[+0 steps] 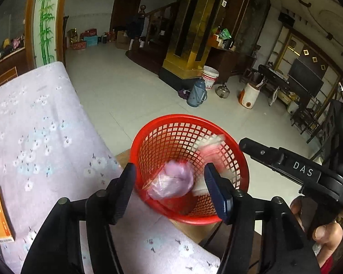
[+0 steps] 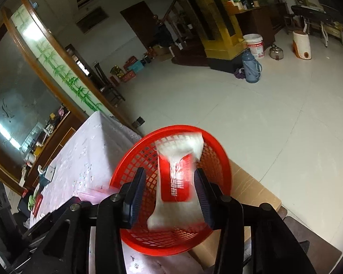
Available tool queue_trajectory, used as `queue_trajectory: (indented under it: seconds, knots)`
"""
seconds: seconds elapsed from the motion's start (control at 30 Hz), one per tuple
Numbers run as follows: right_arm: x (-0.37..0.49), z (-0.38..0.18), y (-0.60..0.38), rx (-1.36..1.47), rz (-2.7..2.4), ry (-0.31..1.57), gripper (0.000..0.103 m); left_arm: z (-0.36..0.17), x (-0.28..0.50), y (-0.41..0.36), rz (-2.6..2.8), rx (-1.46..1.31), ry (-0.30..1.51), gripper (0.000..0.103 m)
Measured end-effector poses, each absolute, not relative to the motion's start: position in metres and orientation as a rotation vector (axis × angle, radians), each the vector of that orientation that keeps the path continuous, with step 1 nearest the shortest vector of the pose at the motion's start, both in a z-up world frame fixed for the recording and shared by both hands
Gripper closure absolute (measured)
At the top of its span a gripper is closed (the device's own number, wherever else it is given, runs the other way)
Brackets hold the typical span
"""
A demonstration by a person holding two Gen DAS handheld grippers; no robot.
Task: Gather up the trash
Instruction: 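Carry both held wrappers to the red wastebasket and open both tools, then return both open tools to the trash on the table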
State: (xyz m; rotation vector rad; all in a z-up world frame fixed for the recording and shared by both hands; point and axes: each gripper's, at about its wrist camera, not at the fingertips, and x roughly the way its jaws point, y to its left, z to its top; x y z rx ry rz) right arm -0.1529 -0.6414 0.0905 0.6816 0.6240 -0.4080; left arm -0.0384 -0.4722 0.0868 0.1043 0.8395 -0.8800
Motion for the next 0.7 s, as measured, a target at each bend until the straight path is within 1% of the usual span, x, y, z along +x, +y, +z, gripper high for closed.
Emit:
queue_trajectory:
  seconds: [0.1, 0.23, 0.33, 0.7]
  knots:
    - [-0.155, 0.091, -0.64, 0.685, -0.396, 0.618, 0.055, 0.09, -0.045, -0.451, -0.869, 0.093, 0.828, 0.042]
    - [-0.158, 0.096, -0.616, 0.651, -0.349, 0.609, 0.055, 0.099, -0.06, -0.412, -0.833, 0.083, 0.786, 0.036]
    - [-0.153, 0.098, -0.59, 0.622, -0.28, 0.625, 0.055, 0.105, -0.072, -0.374, -0.779, 0.084, 0.743, 0.034]
    - [-0.116, 0.086, -0.468, 0.482, -0.046, 0.752, 0.055, 0.104, -0.092, -0.234, -0.602, 0.03, 0.72, 0.033]
